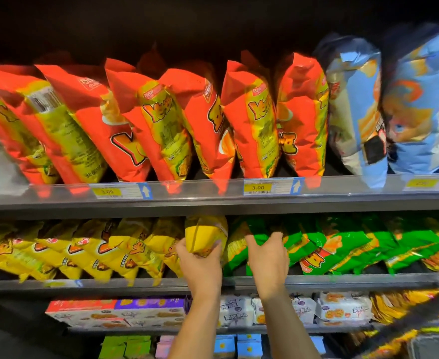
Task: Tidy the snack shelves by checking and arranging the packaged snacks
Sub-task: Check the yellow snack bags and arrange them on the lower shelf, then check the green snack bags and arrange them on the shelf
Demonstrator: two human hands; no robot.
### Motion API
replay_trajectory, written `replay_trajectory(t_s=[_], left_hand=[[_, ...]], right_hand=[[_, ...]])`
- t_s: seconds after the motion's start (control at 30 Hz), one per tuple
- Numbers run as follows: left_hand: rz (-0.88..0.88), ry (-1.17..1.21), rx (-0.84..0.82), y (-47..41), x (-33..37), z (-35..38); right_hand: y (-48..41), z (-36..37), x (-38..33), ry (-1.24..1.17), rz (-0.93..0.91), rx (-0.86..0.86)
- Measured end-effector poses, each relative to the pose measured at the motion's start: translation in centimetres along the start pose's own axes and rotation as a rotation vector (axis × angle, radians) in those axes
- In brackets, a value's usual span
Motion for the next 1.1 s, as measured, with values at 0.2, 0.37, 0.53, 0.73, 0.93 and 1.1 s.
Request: replay_trajectory(t_s=[0.2, 0.37, 0.53, 0.73, 0.93, 1.1], left_hand=[[-0.125, 0.030, -0.014, -1.4, -1.0, 0.5], [-0.146, -0.012, 0.008, -2.0, -1.6, 0.8], [-0.184, -0.147, 0.023, -1.6, -1.8, 0.7], [-0.262, -0.143, -0.038, -0.8, -2.3, 0.2], [-0.285, -0.123, -0.077, 1.5, -2.5, -0.6], [-0.213, -0.133, -0.063, 4.0, -0.8, -1.7]], right_hand=[[-0.6, 0.0, 1.1, -0.085, 0.016, 0.022], [-0.2, -0.7, 1.3, -0.119, -0.015, 0.046], [0.0, -2.0, 1.6, -0.152, -0.042, 0.054], [0.0, -4.9, 1.5, -0.263, -0.091, 0.103], [1.1, -8.5, 2.4, -0.368, -0.119, 0.115], [2.7, -11.7, 3.0, -0.494, -0.161, 0.061]])
Point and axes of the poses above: each hand's wrist, its own y-axis away from the middle knuckle, its own z-axis out of the palm, x = y × z, the point moved 4 cm from there along -y, towards the middle knuckle, and after that the axes turned 9 degrees about -y, right-handed, at the moved point
